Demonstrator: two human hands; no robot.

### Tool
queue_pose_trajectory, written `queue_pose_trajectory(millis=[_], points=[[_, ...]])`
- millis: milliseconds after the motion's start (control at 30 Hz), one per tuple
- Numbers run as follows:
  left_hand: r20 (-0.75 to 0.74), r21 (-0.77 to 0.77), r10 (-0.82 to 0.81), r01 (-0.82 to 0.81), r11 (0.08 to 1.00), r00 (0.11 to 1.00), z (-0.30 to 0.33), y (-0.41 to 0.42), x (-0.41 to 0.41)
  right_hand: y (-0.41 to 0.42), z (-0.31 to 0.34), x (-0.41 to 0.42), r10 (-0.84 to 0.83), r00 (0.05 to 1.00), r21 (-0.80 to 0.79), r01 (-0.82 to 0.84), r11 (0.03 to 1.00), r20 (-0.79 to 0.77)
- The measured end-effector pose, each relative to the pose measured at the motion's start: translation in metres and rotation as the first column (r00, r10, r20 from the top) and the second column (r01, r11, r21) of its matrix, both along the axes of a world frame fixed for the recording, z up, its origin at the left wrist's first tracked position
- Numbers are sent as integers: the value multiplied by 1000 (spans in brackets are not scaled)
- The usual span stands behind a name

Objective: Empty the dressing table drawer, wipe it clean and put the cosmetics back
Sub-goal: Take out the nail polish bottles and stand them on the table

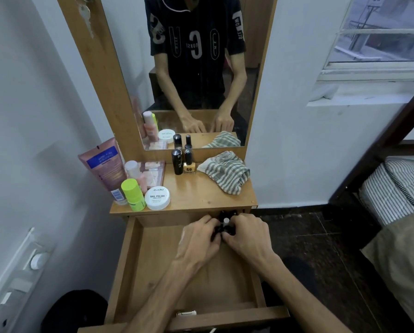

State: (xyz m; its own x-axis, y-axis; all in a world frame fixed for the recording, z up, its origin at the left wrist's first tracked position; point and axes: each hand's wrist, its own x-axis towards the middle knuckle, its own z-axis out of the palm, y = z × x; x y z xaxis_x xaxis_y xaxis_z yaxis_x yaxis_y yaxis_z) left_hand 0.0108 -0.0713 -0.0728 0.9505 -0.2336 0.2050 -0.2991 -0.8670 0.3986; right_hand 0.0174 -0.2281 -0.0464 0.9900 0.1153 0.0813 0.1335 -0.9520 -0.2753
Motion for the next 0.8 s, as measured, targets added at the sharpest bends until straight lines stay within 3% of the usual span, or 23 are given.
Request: queue_pose_trajectory(millis=[267,533,800], points=[[70,-77,-8,13,997,998,8,15,-9,0,8,-5,7,999,58,-5,998,-41],[121,-163,-6,26,986,993,80,52,-1,8,70,5,57,998,198,-53,979,-15],[138,-129,115,-97,987,984,138,78,58,46,113,69,45,992,271,-77,959,120]])
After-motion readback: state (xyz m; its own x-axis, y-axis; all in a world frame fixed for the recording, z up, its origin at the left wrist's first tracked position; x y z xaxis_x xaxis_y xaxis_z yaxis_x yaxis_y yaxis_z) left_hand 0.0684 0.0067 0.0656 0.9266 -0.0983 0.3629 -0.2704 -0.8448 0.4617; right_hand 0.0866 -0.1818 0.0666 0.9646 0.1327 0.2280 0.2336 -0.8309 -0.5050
